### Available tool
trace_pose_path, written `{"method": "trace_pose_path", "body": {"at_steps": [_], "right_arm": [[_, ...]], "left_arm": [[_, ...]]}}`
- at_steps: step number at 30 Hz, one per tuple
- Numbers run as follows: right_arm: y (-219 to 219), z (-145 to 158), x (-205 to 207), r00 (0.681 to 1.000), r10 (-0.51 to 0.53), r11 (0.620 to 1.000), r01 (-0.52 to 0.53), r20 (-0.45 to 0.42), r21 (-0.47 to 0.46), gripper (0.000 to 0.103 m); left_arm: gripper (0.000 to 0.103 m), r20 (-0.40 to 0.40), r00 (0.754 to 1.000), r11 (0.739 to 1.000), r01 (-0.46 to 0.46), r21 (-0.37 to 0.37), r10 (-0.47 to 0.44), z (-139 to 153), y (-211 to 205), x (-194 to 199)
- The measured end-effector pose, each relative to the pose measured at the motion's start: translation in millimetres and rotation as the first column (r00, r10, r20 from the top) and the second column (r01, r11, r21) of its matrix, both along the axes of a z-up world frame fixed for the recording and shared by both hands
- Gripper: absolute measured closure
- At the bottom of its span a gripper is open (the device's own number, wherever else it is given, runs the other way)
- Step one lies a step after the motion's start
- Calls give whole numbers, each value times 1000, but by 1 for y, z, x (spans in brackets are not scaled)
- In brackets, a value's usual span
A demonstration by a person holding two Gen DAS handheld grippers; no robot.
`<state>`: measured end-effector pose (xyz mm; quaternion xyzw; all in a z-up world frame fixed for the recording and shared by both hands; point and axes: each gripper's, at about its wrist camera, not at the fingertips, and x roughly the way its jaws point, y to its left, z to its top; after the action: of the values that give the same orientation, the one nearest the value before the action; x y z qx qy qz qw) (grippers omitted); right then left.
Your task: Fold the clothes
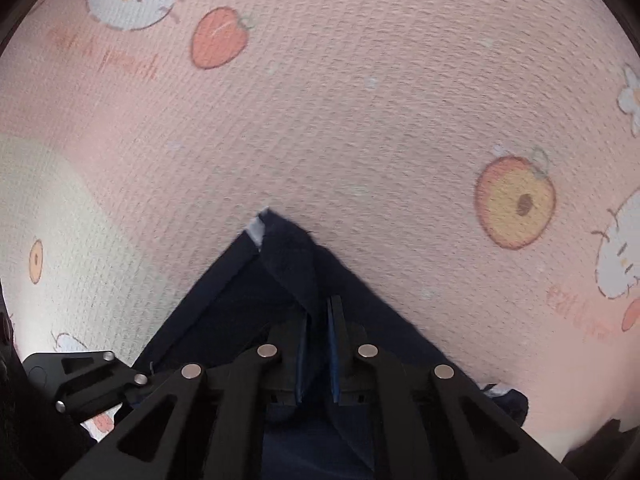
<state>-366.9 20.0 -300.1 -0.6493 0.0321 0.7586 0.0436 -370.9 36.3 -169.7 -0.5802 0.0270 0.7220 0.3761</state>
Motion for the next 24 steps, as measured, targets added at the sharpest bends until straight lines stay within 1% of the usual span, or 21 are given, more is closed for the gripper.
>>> {"method": "trace_pose_path", "body": {"at_steps": [3,6,8,10,12,14,16,17,18,19,20,21,24], "right_arm": [[5,-5,4,999,-41,999,41,6,-16,96],[7,-9,10,997,-78,994,76,-17,-75,96],[10,-12,14,991,-134,985,131,-24,-116,96],[11,-15,17,985,-175,976,173,-2,-134,96],[10,-14,21,975,-219,965,220,28,-142,95],[3,-6,28,969,-241,954,245,44,-174,95],[-5,4,29,971,-236,955,240,42,-172,95],[-11,9,30,972,-232,958,235,42,-164,92],[-17,14,31,973,-227,960,231,41,-157,82],[-22,15,33,974,-223,959,228,50,-168,76],[-28,14,35,974,-215,953,224,66,-205,71],[-35,11,28,973,-214,944,229,86,-239,70],[-27,-3,15,965,-234,926,258,120,-276,70]], "left_arm": [[89,13,1000,1000,-6,-17,7,-1,-4,-2],[89,20,1000,1000,-17,-25,17,-3,-9,-2],[89,35,999,999,-14,-30,15,-5,-11,0],[89,41,999,999,-16,-39,17,-7,-12,3],[89,42,999,999,-17,-36,19,-7,-13,5],[89,56,998,1000,-18,-22,19,-6,-14,7],[89,70,997,1000,-13,-4,13,-6,-14,10],[89,72,997,1000,-8,0,8,-5,-14,11],[89,74,997,1000,-3,3,3,-5,-13,13],[89,78,997,1000,4,6,-5,-5,-13,15],[89,87,996,1000,13,15,-14,-6,-12,17],[89,96,995,999,19,27,-21,-6,-12,20],[89,106,994,999,26,47,-31,-4,-13,26]]}}
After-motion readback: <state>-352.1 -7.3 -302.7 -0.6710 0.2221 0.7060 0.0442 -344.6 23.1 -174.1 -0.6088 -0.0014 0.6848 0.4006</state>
